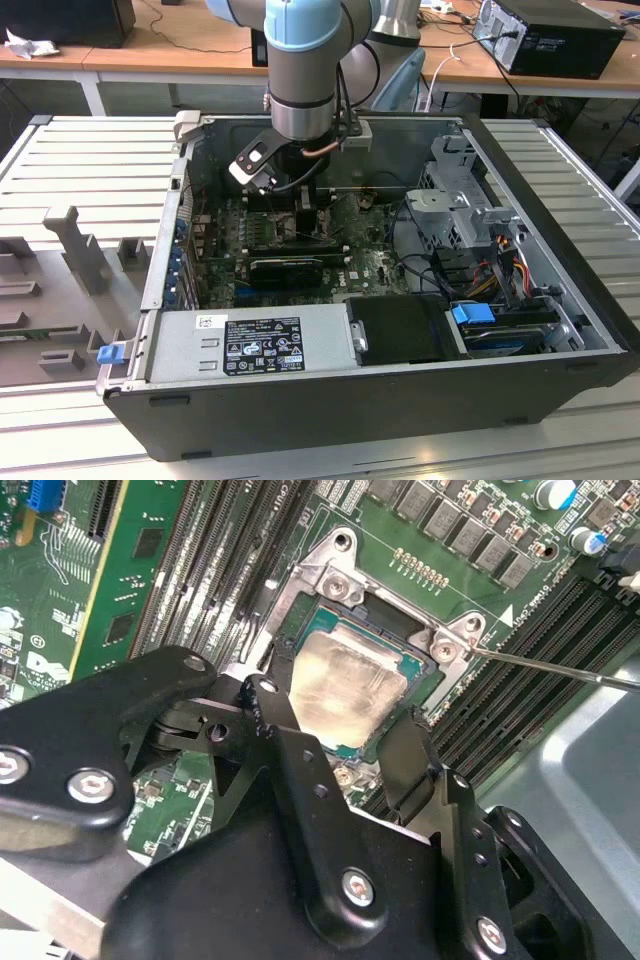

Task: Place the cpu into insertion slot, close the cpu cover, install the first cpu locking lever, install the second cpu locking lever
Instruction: 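Place the cpu into insertion slot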

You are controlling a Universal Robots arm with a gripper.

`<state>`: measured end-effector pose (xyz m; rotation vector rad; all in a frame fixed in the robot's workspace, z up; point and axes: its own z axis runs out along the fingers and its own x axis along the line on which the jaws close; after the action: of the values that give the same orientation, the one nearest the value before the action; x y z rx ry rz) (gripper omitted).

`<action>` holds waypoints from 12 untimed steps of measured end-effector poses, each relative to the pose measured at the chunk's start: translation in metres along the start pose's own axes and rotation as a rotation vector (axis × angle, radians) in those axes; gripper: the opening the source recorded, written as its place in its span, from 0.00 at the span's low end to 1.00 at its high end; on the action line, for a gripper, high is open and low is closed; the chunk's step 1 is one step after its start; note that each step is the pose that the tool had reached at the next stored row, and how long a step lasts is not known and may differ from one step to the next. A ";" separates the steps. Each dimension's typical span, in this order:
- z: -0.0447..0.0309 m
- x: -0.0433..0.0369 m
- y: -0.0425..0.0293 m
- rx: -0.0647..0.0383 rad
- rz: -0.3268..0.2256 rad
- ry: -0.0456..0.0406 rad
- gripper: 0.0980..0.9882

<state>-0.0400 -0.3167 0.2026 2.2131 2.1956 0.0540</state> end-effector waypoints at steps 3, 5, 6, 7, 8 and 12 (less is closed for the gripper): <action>0.0001 0.0015 0.0000 0.000 0.000 0.0001 0.57; 0.0001 0.0023 0.0000 0.000 0.000 0.0001 0.57; 0.0001 0.0028 0.0000 0.000 0.000 0.0001 0.57; 0.0002 0.0032 0.0000 0.000 0.000 0.0001 0.57; 0.0002 0.0035 0.0000 0.000 0.000 0.0001 0.57; 0.0002 0.0046 0.0000 0.000 0.000 0.0003 0.57</action>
<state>-0.0400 -0.3121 0.2024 2.2134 2.1956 0.0543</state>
